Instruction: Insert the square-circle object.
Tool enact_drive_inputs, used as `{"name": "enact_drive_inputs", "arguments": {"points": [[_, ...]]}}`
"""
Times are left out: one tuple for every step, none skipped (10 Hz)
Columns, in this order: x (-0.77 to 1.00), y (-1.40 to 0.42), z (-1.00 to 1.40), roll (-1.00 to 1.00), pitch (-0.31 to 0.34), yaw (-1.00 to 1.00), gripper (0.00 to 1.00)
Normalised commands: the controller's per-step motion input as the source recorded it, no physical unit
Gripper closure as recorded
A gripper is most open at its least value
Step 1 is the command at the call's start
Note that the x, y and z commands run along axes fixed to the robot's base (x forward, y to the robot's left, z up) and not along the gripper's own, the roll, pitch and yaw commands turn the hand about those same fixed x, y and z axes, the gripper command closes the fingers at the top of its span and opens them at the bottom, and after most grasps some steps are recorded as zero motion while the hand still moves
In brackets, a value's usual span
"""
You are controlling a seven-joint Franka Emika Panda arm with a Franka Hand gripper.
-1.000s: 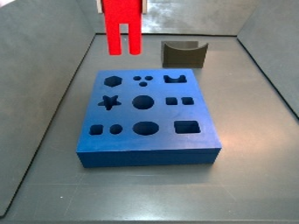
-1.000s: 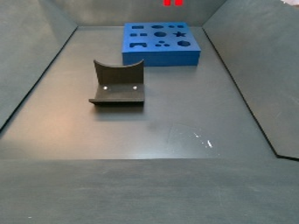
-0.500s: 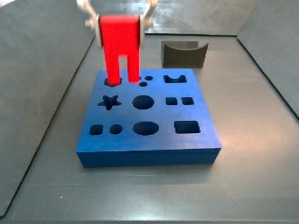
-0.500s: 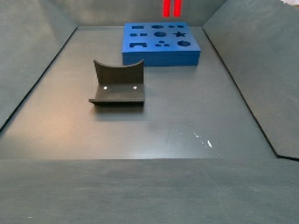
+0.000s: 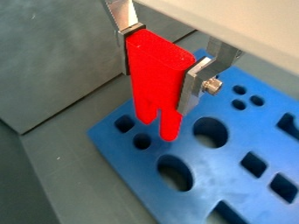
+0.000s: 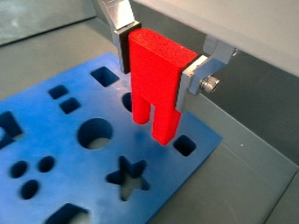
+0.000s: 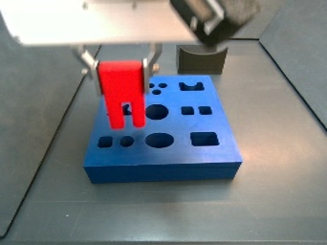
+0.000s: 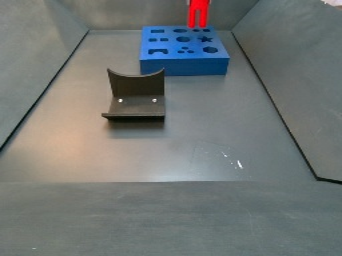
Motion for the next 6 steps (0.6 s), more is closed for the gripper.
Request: {"name": "enact_drive_inputs", "arguments": {"points": [[-0.12, -0.37, -0.25, 0.22, -0.017, 0.1, 1.0], [-0.17, -0.25, -0.19, 0.15, -0.017, 0.11, 1.0], [-0.21, -0.15, -0.22, 0.12, -0.043, 0.13, 1.0], [-0.15, -0.05, -0.19, 0.12, -0.017, 0.06, 1.0], [-0.16, -0.01, -0.23, 0.08, -0.013, 0.05, 1.0], [-0.13, 0.0, -0.3, 0.07, 0.0, 0.02, 1.0]]}}
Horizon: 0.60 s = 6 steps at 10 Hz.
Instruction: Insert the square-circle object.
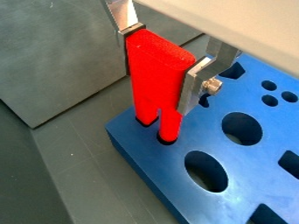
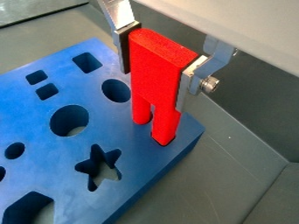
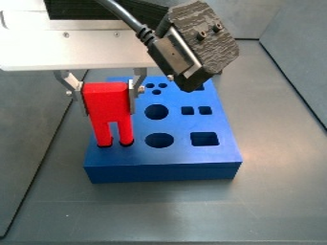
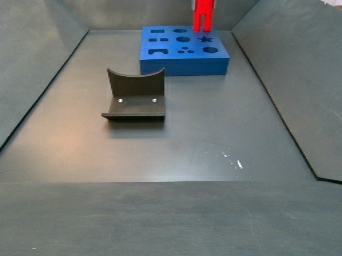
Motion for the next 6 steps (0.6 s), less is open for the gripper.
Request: {"name": "enact_drive_inputs", "arguments": {"points": [[-0.06, -0.05, -0.38, 0.0, 0.0, 0.0, 1.0], [-0.01, -0.08, -0.41, 0.0, -0.006, -0.13, 1.0], [0.0, -0.01, -0.46, -0.04, 0.0, -0.24, 1.0], [0.05, 0.0, -0.53, -0.03, 0.0, -0.23, 1.0], [0.14, 0.0, -0.55, -0.01, 0.02, -0.23, 1.0], [0.13, 0.0, -0.6, 0.0, 0.024, -0.23, 1.0]]}}
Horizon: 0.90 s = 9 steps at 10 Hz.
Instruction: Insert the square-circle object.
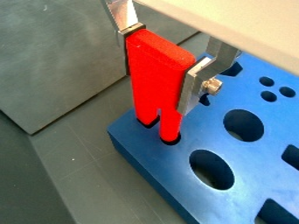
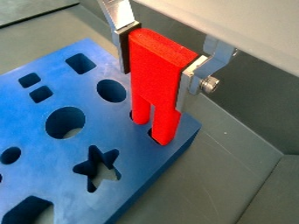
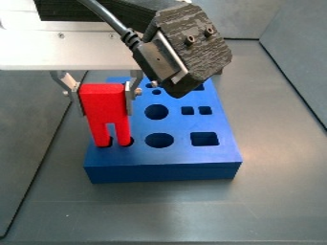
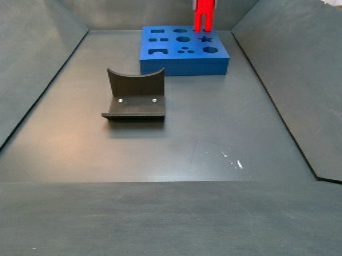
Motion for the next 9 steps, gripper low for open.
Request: {"name": "enact_drive_inputs", "arguments": {"points": [[0.12, 0.0, -0.73, -0.04, 0.0, -0.21, 1.0], [0.21, 0.0, -0.73, -0.02, 0.0, -0.17, 1.0], [0.18, 0.0, -0.82, 0.0, 0.011, -0.19, 1.0], [0.13, 0.0, -0.97, 0.0, 0.0, -0.19, 1.0], [0.05, 0.0, -1.0, 0.0, -0.003, -0.21, 1.0], [0.02, 0.0, -1.0, 0.0, -0.027, -0.22, 1.0], [0.01, 0.0, -1.0, 0.0, -0.023, -0.25, 1.0], [0.02, 0.0, -1.0, 0.0, -0.003, -0.27, 1.0], [0.04, 0.0, -1.0, 0.0, 0.0, -0.24, 1.0]]}}
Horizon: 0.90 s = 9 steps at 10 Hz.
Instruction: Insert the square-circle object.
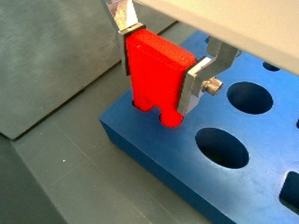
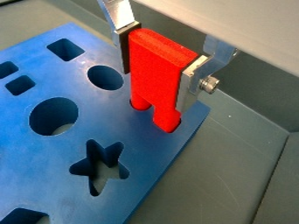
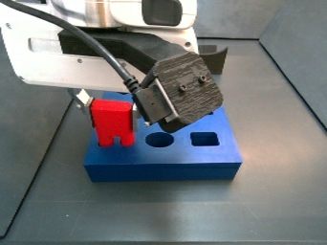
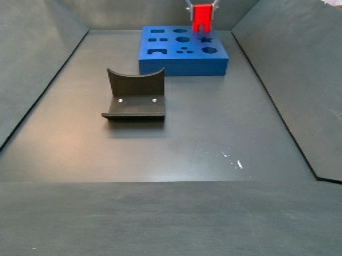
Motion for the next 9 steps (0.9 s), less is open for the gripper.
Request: {"name": "enact_drive_inputs", "arguments": {"points": [[0.09, 0.0, -1.0, 0.0, 0.0, -0.16, 1.0], [0.13, 0.0, -1.0, 0.0, 0.0, -0.05, 1.0], [0.01, 0.07, -1.0, 0.0, -0.003, 0.13, 1.0], [0.0, 0.11, -0.96, -0.1, -0.047, 0.22, 1.0], [0.0, 0.17, -0.79, -0.18, -0.07, 0.21, 1.0], [0.0, 0.19, -0.76, -0.2, -0.074, 0.15, 1.0], [0.0, 0.17, -0.85, -0.17, -0.061, 0.05, 1.0], [0.0, 0.12, -0.93, -0.12, -0.016, 0.0, 1.0], [0.0, 0.06, -0.55, -0.14, 0.0, -0.1, 1.0]]}}
